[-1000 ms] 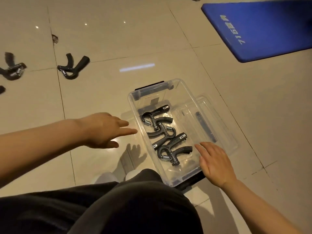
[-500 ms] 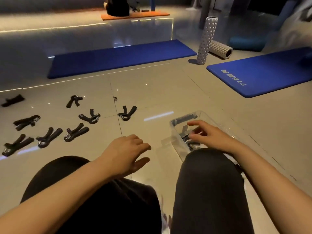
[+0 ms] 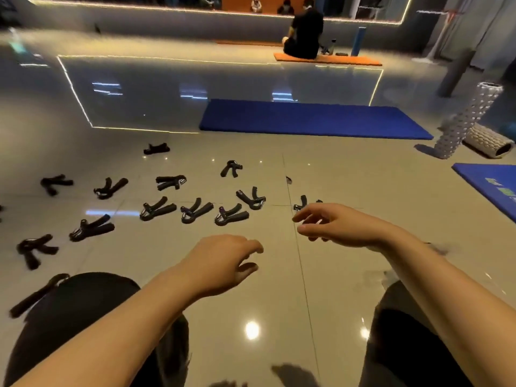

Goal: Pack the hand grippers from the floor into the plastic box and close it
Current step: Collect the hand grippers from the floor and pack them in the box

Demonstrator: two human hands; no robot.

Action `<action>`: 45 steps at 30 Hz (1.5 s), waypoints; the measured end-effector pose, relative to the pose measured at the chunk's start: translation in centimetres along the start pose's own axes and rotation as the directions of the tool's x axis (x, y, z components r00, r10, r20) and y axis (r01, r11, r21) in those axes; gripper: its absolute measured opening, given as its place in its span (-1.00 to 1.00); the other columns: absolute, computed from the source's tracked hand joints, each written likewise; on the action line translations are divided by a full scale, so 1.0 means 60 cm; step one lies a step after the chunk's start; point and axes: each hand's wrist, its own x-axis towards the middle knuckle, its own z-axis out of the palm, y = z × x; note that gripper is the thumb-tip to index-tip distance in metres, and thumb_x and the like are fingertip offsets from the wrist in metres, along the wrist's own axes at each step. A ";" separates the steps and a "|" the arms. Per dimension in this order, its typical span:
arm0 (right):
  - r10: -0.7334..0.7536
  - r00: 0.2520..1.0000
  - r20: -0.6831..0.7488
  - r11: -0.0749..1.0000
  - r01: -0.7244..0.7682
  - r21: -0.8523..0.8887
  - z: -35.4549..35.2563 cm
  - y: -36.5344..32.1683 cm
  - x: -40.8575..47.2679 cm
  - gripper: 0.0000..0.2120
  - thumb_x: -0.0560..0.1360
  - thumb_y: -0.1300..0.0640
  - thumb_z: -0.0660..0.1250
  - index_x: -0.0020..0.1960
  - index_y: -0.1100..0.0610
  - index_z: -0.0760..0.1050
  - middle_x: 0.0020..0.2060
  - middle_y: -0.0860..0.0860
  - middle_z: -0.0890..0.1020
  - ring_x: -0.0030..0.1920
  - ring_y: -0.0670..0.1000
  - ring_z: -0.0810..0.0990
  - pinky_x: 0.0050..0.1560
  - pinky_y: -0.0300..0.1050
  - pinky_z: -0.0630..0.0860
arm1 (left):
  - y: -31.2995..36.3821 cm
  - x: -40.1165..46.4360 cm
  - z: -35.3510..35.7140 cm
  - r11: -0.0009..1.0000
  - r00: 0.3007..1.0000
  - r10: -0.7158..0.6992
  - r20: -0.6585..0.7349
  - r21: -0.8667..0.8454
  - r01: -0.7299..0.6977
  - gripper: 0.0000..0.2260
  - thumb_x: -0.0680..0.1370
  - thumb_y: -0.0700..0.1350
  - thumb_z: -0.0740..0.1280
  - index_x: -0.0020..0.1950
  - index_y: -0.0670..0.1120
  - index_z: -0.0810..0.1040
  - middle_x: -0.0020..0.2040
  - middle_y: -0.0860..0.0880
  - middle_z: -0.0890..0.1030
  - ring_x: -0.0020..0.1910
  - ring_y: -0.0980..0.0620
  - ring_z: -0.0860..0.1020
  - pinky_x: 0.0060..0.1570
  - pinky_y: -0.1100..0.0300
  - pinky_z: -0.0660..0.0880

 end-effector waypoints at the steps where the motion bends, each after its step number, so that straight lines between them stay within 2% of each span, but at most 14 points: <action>1: -0.023 0.999 0.024 1.000 0.023 -0.008 0.022 -0.024 0.037 -0.70 0.53 -0.03 0.27 0.25 -0.04 0.44 0.01 -0.15 0.57 -0.02 -0.13 0.58 -0.04 -0.26 0.49 | -0.040 -0.023 0.003 0.998 0.999 -0.050 0.012 0.023 0.050 -0.66 0.59 0.10 0.16 0.37 0.14 0.33 0.19 0.12 0.52 0.13 0.10 0.48 0.09 0.13 0.46; 5: -0.123 0.978 0.171 0.982 0.145 -0.123 0.116 -0.129 0.158 -0.69 0.54 -0.03 0.27 0.26 -0.01 0.44 0.06 -0.10 0.57 0.01 -0.12 0.57 0.02 -0.24 0.51 | -0.169 -0.121 0.006 0.964 0.967 -0.255 0.011 -0.079 0.255 -0.65 0.58 0.16 0.17 0.36 0.20 0.32 0.15 0.17 0.53 0.09 0.15 0.49 0.07 0.17 0.46; 9: -0.203 0.933 0.296 0.916 0.288 -0.278 0.159 -0.238 0.229 -0.66 0.53 -0.08 0.27 0.28 -0.07 0.41 0.12 -0.10 0.53 0.12 -0.10 0.51 0.19 -0.09 0.49 | -0.255 -0.178 0.022 0.936 0.936 -0.352 -0.003 -0.028 0.352 -0.66 0.59 0.14 0.15 0.36 0.15 0.34 0.17 0.13 0.54 0.12 0.10 0.50 0.07 0.13 0.47; 14: -0.253 0.929 0.269 0.871 0.340 -0.353 0.171 -0.304 0.274 -0.69 0.53 -0.04 0.28 0.26 -0.07 0.42 0.03 -0.17 0.51 0.04 -0.15 0.51 0.08 -0.22 0.49 | -0.312 -0.165 0.027 0.936 0.936 -0.353 -0.018 -0.009 0.353 -0.67 0.60 0.11 0.14 0.36 0.11 0.36 0.17 0.08 0.55 0.10 0.05 0.52 -0.03 0.13 0.45; 17: -0.279 0.937 0.211 0.801 0.348 -0.487 0.177 -0.318 0.310 -0.71 0.52 -0.02 0.31 0.23 -0.05 0.45 0.07 -0.14 0.53 0.02 -0.15 0.50 0.06 -0.23 0.49 | -0.349 -0.147 0.025 0.940 0.940 -0.341 -0.015 -0.020 0.341 -0.67 0.60 0.10 0.16 0.36 0.09 0.37 0.16 0.05 0.57 0.10 0.02 0.52 -0.02 0.11 0.46; 20: -0.295 0.945 0.140 0.865 0.326 -0.381 0.191 -0.322 0.355 -0.74 0.51 -0.02 0.31 0.19 -0.04 0.46 0.03 -0.15 0.53 -0.02 -0.17 0.51 0.00 -0.27 0.48 | -0.402 -0.134 0.020 0.933 0.934 -0.357 0.020 -0.034 0.357 -0.66 0.59 0.12 0.16 0.34 0.07 0.39 0.15 0.04 0.58 0.11 0.00 0.52 0.02 0.08 0.46; 23: -0.149 0.941 0.305 0.853 0.278 -0.442 0.198 -0.318 0.414 -0.76 0.50 -0.04 0.33 0.15 -0.07 0.47 0.07 -0.12 0.51 0.01 -0.14 0.48 0.03 -0.25 0.43 | -0.472 -0.127 0.005 0.923 0.923 -0.385 0.025 -0.019 0.385 -0.64 0.58 0.14 0.17 0.35 0.08 0.39 0.17 0.04 0.56 0.15 0.00 0.50 0.05 0.07 0.46; 26: -0.154 0.951 0.270 0.909 0.244 -0.339 0.185 -0.333 0.474 -0.76 0.50 -0.07 0.32 0.14 -0.09 0.44 0.06 -0.09 0.54 0.02 -0.10 0.51 0.03 -0.19 0.47 | -0.551 -0.133 -0.020 0.907 0.908 -0.419 0.011 0.036 0.419 -0.64 0.58 0.14 0.17 0.36 0.10 0.37 0.20 0.08 0.54 0.15 0.05 0.50 -0.02 0.14 0.42; 28: -0.152 0.956 0.253 0.914 0.233 -0.331 0.186 -0.341 0.506 -0.71 0.49 -0.06 0.33 0.19 -0.08 0.42 0.06 -0.07 0.56 0.01 -0.08 0.53 0.03 -0.17 0.48 | -0.601 -0.143 -0.038 0.897 0.895 -0.442 0.063 0.059 0.438 -0.64 0.58 0.14 0.19 0.35 0.11 0.38 0.17 0.09 0.55 0.11 0.07 0.51 -0.08 0.16 0.42; 31: -0.008 0.923 0.384 0.811 0.230 -0.538 0.214 -0.350 0.542 -0.64 0.50 -0.06 0.33 0.26 -0.02 0.41 0.15 -0.05 0.54 0.07 -0.03 0.50 0.09 -0.14 0.44 | -0.670 -0.158 -0.056 0.879 0.870 -0.474 0.133 0.131 0.459 -0.66 0.57 0.13 0.22 0.32 0.09 0.40 0.12 0.07 0.57 0.00 0.07 0.52 -0.18 0.20 0.40; 33: 0.023 0.897 0.442 0.747 0.278 -0.604 0.238 -0.373 0.555 -0.61 0.51 -0.07 0.31 0.30 -0.01 0.39 0.20 -0.02 0.51 0.08 -0.02 0.46 0.12 -0.13 0.43 | -0.703 -0.169 -0.059 0.859 0.845 -0.510 0.159 0.135 0.493 -0.66 0.57 0.11 0.23 0.32 0.08 0.41 0.04 0.08 0.56 -0.08 0.10 0.49 -0.21 0.23 0.40; 37: -0.136 0.873 0.469 0.632 0.441 -0.638 0.294 -0.413 0.591 -0.57 0.52 -0.09 0.28 0.35 -0.01 0.34 0.26 0.02 0.47 0.21 0.04 0.47 0.19 -0.05 0.45 | -0.750 -0.183 -0.037 0.845 0.827 -0.534 0.174 0.116 0.521 -0.66 0.58 0.10 0.21 0.33 0.05 0.40 -0.11 0.11 0.49 -0.17 0.14 0.46 -0.30 0.30 0.34; 41: -0.244 0.815 0.526 0.480 0.573 -0.665 0.354 -0.432 0.644 -0.57 0.54 -0.07 0.25 0.36 0.02 0.33 0.29 0.02 0.44 0.25 0.08 0.45 0.12 -0.06 0.43 | -0.782 -0.205 0.032 0.796 0.793 -0.595 0.127 -0.040 0.604 -0.67 0.57 0.10 0.23 0.31 0.07 0.42 0.05 0.07 0.55 -0.05 0.11 0.50 -0.11 0.24 0.44; 45: -0.221 0.781 0.585 0.476 0.610 -0.634 0.425 -0.413 0.712 -0.58 0.56 -0.06 0.22 0.38 0.03 0.31 0.28 0.03 0.42 0.23 0.08 0.45 0.11 -0.05 0.45 | -0.826 -0.259 0.141 0.637 0.674 -0.707 0.216 -0.219 0.739 -0.66 0.54 0.10 0.28 0.29 0.06 0.45 0.10 0.05 0.56 0.00 0.12 0.52 0.04 0.14 0.51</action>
